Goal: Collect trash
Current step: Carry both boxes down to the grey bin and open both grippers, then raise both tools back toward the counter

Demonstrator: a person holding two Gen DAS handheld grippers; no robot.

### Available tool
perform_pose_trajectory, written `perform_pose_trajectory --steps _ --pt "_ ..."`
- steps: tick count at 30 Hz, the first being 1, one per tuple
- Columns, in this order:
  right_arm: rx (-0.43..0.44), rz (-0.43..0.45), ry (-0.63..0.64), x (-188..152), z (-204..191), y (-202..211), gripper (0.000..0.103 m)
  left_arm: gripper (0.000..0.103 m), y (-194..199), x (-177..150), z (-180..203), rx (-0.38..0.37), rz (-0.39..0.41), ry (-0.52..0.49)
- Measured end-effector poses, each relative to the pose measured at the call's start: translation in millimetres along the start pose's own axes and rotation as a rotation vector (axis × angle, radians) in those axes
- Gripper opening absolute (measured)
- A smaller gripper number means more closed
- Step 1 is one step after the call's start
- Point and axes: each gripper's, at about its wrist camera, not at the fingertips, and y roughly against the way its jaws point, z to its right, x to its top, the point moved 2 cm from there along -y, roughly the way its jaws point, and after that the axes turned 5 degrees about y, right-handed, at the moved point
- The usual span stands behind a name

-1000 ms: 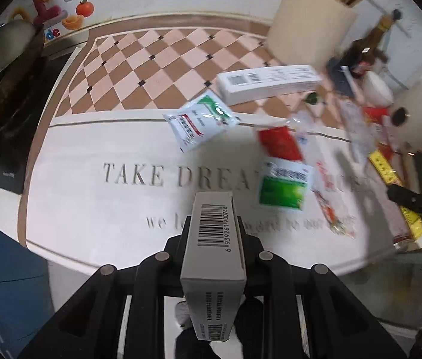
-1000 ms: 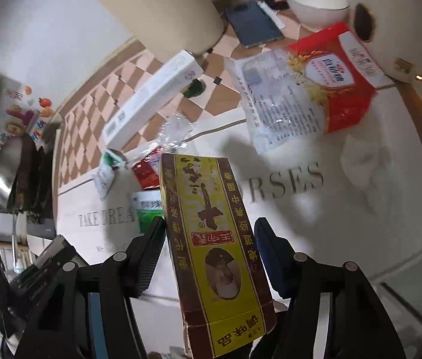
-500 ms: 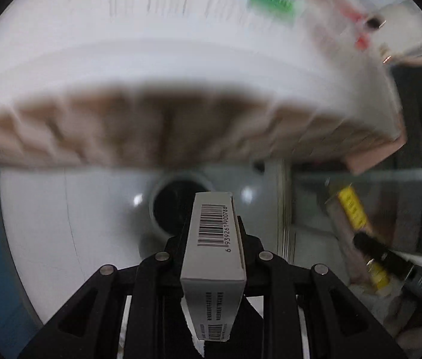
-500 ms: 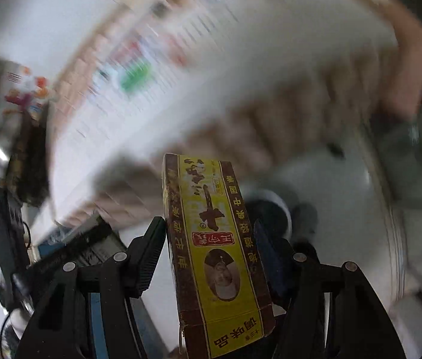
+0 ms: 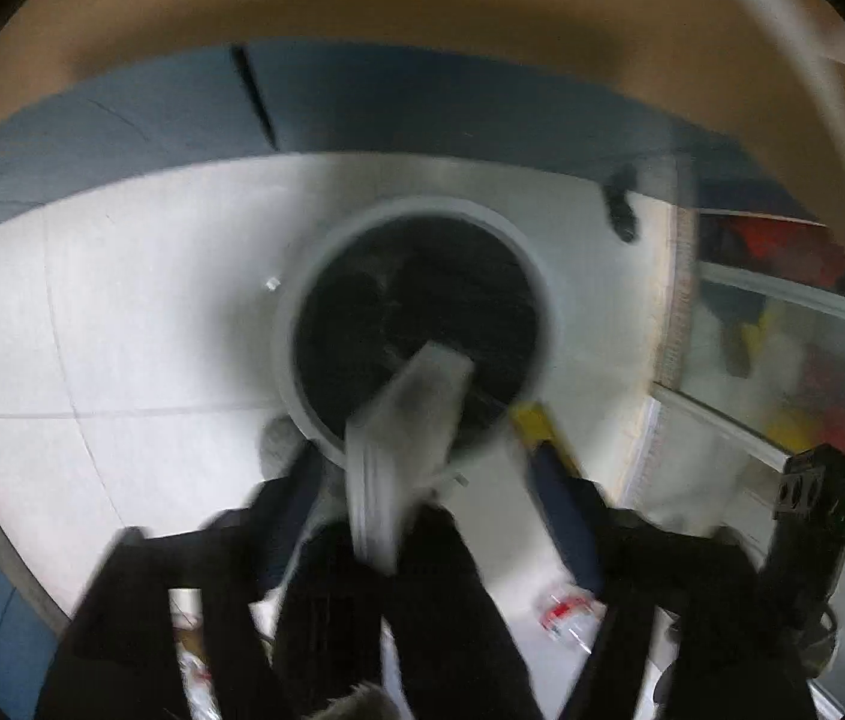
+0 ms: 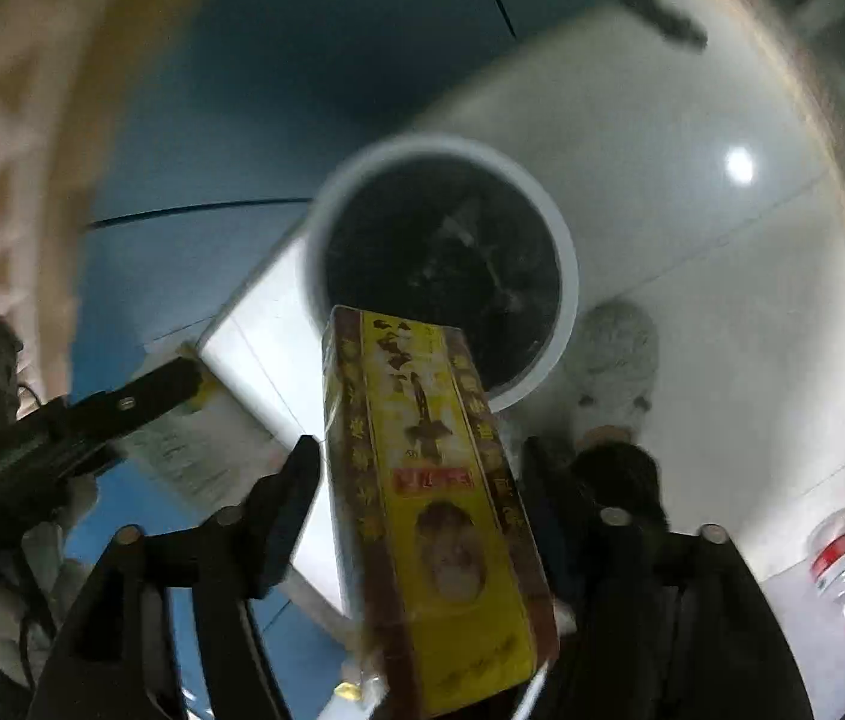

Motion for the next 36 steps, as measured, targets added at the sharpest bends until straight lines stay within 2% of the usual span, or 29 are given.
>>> perform_pose_trajectory --steps 1,2,5,9,11,12,15,20,27,29,36 --pt "-0.001 -0.008 -0.005 4.0 6.3 -12.7 0.094 0.091 -3.6 0.3 -5.2 0.022 0.008 -0.003" --pt "-0.028 -0.003 0.000 6.9 12.0 -22.2 0.102 0.100 -5.7 -3.2 -9.8 0.047 0.016 -0.004" --pt "-0.125 0.044 0.022 12.6 11.5 -26.7 0.102 0.102 6.5 -21.5 -12.6 0.163 0.073 -0.025" --pt "-0.312 0.132 0.110 -4.6 -0.8 -1.5 0.103 0.102 45.5 -53.5 -3.2 0.300 0.203 -0.085" --pt "-0.371 0.165 0.147 -8.6 -14.7 17.5 0.103 0.102 67.9 -69.1 -1.5 0.339 0.231 -0.096" --pt "-0.408 0.187 0.177 -16.0 -25.9 30.7 0.103 0.102 85.9 -83.0 2.9 0.342 0.243 -0.096" --pt "-0.444 0.221 0.234 -34.2 -47.8 64.2 0.103 0.102 131.6 -109.9 14.3 0.338 0.269 -0.082" --pt "-0.451 0.290 0.295 -75.1 -91.0 153.5 0.103 0.102 202.8 -145.7 43.4 0.301 0.328 -0.064" --pt "-0.437 0.368 0.326 -133.3 -129.3 270.1 0.103 0.102 301.4 -190.6 68.4 0.250 0.388 -0.031" --pt "-0.429 0.378 0.342 -148.9 -142.2 298.1 0.103 0.102 319.9 -199.5 74.3 0.259 0.407 -0.032" --pt "-0.409 0.394 0.381 -189.6 -178.5 368.3 0.103 0.102 378.9 -231.8 87.0 0.195 0.400 -0.020"
